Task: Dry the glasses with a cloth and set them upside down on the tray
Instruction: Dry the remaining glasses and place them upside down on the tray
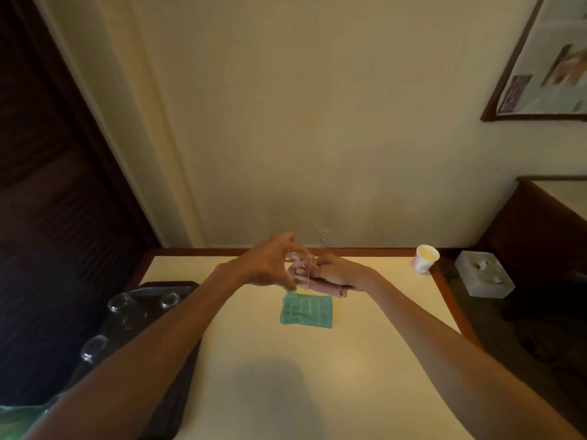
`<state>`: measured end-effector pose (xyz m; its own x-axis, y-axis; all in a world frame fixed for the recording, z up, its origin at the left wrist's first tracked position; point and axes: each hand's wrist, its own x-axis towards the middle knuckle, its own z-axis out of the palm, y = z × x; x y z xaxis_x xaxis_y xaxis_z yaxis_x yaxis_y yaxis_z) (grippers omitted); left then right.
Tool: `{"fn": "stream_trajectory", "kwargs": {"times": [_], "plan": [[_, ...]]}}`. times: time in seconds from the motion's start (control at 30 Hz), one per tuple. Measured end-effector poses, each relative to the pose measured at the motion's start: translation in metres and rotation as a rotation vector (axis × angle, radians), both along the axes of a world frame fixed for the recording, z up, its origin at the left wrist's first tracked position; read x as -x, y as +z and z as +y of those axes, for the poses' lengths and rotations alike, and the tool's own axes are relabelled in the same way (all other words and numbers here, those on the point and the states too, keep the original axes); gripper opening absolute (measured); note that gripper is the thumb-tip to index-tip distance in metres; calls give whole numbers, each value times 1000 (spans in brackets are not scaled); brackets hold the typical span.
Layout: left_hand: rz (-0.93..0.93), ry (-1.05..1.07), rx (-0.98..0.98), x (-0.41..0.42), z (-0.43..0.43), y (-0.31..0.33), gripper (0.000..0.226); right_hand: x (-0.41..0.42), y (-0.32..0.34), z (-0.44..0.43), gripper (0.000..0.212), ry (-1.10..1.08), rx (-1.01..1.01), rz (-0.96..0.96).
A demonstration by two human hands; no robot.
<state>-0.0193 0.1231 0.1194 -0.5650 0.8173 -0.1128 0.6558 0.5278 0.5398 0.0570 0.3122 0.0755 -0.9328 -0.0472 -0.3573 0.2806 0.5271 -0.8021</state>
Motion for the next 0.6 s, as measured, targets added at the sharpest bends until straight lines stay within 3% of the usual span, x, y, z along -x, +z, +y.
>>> {"fn": "stream_trajectory", "kwargs": {"times": [0.1,0.13,0.23,0.3,0.37,0.53,0.6], "plan": [[-26,36,21,12,-8,11,89,3,2,1,55,34,28,104],[-60,55,28,17,-13,13,91,3,3,4,52,21,22,112],[-364,145,-69,26,-29,9,97,-1,11,10,45,-35,38,141],[-603,225,-53,26,-34,2,113,1,11,10,58,0,3,173],[-765,277,-63,21,-28,-6,106,8,10,8,51,-23,-118,190],[-673,425,-280,4,-7,-8,62,16,8,-3,42,-145,-282,297],[-641,438,-312,4,-6,-8,56,13,10,-5,41,-164,-232,263]]}}
